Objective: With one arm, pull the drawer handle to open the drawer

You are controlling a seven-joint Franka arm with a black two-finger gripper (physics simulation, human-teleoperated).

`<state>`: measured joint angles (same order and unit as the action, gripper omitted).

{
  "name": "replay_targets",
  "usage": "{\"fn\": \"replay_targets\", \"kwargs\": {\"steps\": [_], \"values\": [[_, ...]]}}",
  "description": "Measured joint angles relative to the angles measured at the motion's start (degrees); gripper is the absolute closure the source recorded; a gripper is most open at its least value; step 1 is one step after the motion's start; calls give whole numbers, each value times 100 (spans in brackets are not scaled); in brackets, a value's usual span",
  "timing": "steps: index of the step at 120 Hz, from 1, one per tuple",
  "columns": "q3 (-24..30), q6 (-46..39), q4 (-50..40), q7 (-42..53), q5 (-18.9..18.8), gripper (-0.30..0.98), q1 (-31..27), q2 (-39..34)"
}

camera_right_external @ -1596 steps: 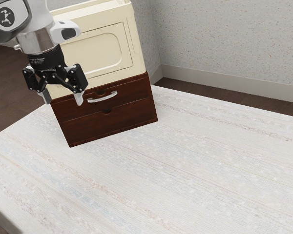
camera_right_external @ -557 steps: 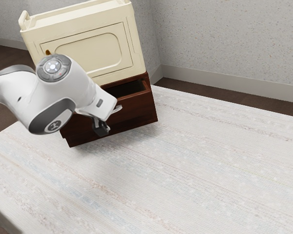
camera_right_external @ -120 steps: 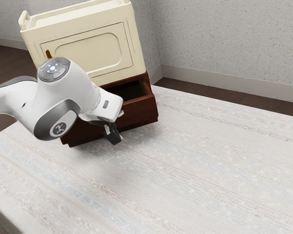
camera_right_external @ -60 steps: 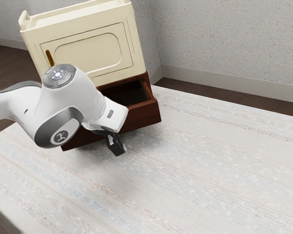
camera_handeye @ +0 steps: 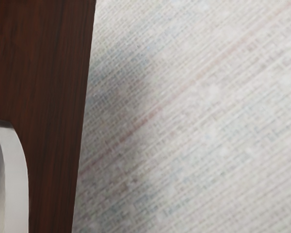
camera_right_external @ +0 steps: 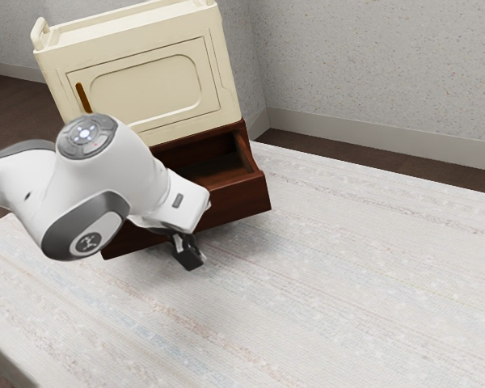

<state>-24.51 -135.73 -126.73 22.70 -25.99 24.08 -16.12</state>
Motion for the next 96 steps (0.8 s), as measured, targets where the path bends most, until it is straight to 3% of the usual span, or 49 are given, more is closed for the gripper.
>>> {"fn": "replay_targets", "kwargs": {"steps": [19, 33, 49, 85, 96], "values": [[84, -23, -63, -84, -36, 6, -10, -45], [88, -35, -75, -156, -106, 21, -22, -104], [298, -43, -66, -228, -116, 27, -288, -219], [642, 36, -63, -229, -11, 7, -556, -446], [987, 360, 114, -279, 352, 4, -664, -589]]}}
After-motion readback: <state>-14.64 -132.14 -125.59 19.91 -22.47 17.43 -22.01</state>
